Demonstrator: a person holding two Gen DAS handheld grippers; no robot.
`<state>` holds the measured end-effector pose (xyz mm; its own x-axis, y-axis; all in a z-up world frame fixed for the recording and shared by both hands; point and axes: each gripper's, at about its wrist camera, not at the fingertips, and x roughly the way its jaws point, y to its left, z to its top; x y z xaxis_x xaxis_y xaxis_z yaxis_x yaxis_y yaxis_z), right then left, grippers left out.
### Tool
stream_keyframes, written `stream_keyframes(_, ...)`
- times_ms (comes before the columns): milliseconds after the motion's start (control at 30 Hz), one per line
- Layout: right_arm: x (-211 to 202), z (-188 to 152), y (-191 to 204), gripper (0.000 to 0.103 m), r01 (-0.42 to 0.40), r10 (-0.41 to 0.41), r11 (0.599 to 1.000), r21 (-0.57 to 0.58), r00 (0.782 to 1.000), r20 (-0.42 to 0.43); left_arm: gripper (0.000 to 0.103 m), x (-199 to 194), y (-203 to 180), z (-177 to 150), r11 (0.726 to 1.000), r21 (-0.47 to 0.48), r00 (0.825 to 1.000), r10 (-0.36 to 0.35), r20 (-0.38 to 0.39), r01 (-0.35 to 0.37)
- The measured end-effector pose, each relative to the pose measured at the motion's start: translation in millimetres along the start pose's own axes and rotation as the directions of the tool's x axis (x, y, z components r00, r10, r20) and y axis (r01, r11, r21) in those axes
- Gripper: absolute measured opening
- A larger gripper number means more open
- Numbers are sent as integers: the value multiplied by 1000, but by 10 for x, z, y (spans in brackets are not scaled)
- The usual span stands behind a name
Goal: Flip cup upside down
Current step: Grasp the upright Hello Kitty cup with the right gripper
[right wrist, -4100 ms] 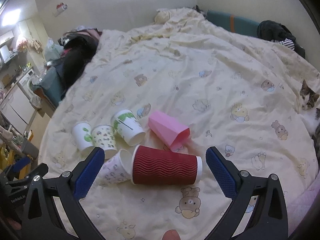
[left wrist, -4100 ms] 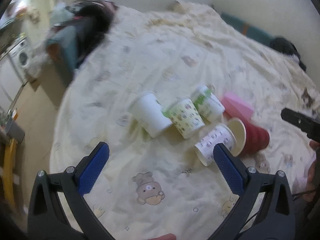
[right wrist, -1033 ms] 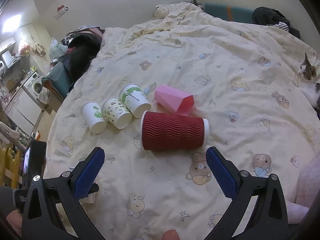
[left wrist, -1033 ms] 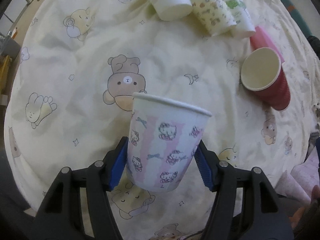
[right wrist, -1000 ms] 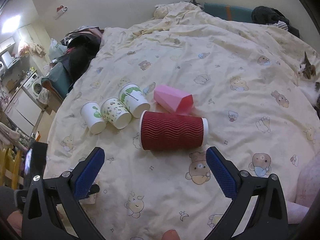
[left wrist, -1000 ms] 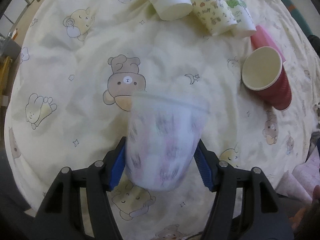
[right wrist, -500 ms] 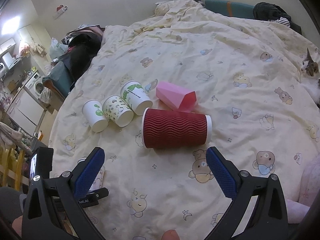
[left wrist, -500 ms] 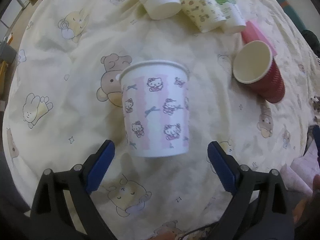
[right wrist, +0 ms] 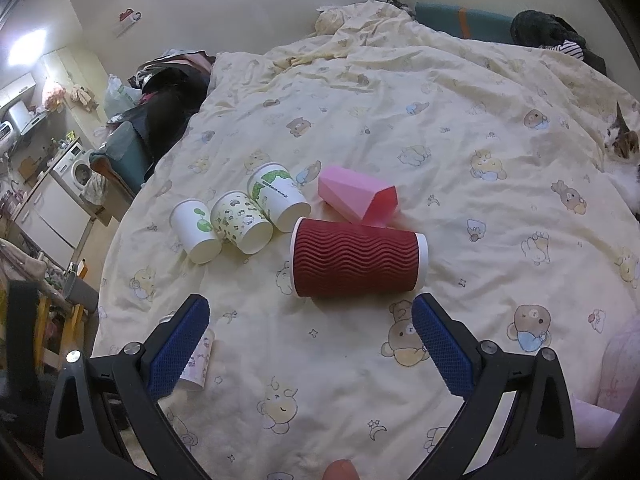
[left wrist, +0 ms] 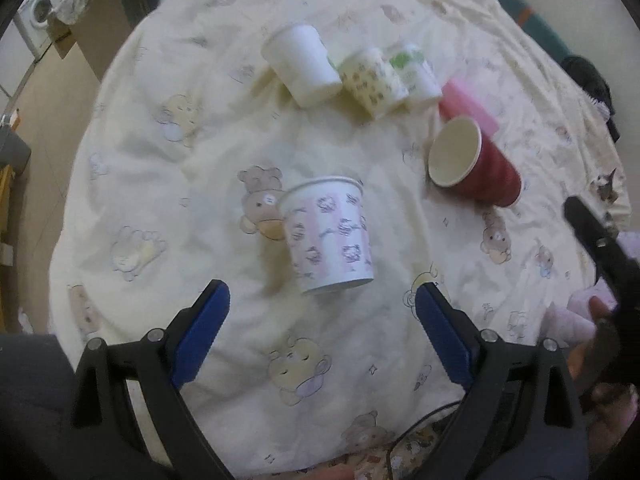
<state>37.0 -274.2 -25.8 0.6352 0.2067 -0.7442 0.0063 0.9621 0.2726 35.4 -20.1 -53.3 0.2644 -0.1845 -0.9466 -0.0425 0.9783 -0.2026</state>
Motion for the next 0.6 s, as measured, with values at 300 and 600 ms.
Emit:
stream_keyframes(300, 64, -47, 85, 103, 17, -18, 999, -39, 1000, -17, 92, -243, 446, -12, 997, -3, 989, 82, 123, -83)
stream_keyframes(600, 186, -277, 247, 103, -26, 22, 999, -44, 996, -91, 92, -255, 618, -50, 989, -18, 962, 150, 229, -150)
